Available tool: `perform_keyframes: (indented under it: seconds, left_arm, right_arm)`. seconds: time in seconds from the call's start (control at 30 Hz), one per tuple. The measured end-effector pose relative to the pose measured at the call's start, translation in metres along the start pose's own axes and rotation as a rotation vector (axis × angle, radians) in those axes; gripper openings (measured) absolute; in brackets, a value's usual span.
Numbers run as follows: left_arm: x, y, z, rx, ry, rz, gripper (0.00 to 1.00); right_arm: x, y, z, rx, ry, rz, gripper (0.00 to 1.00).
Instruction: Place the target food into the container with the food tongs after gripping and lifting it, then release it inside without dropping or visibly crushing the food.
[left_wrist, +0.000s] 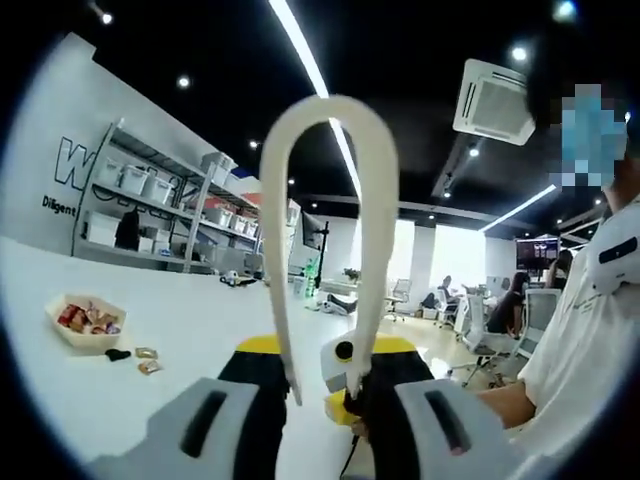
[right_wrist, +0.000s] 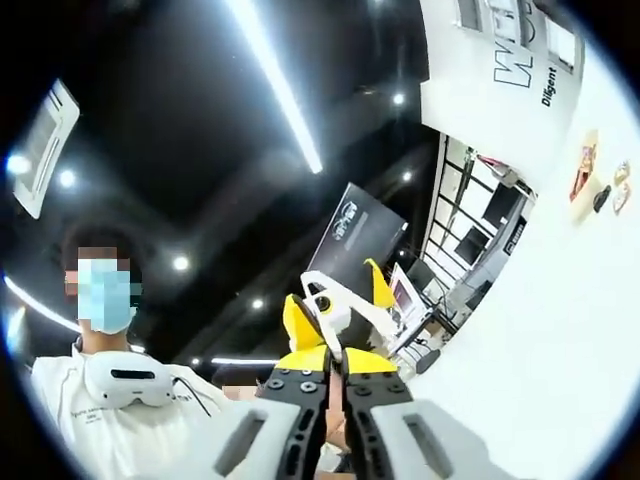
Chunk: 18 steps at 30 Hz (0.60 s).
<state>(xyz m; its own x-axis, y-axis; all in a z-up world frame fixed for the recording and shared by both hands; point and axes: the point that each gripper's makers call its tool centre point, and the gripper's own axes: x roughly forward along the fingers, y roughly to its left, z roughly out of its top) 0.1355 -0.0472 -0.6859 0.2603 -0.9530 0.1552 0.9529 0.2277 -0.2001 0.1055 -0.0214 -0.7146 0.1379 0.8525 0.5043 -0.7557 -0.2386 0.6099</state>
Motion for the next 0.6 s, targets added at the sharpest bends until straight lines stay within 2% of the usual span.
perform_keyframes:
  seconds: [0.07,0.2,0.37,0.47,0.53,0.6]
  left_arm:
    - [-0.001,-0.001,-0.001,-0.03,0.009,-0.009,0.25]
    - [-0.003,0.002,-0.005,-0.004,0.033,0.006,0.24]
    - [-0.006,0.006,-0.005,0.009,0.031,0.017,0.26]
    - [-0.008,0.011,-0.007,0.03,0.048,0.034,0.26]
    - [-0.011,0.014,-0.006,0.048,0.056,0.046,0.26]
    - [-0.015,0.018,-0.004,0.048,0.051,0.053,0.26]
  right_arm:
    - [0.002,-0.002,-0.001,-0.016,0.02,-0.015,0.0]
    - [0.002,-0.007,-0.003,-0.013,0.033,-0.034,0.0]
    - [0.003,-0.009,-0.004,-0.047,0.037,-0.046,0.0]
    - [-0.001,-0.014,0.003,-0.11,0.024,-0.085,0.0]
    - [-0.007,-0.017,0.016,-0.14,-0.026,-0.116,0.01]
    - [-0.013,-0.019,0.021,-0.144,-0.024,-0.148,0.02]
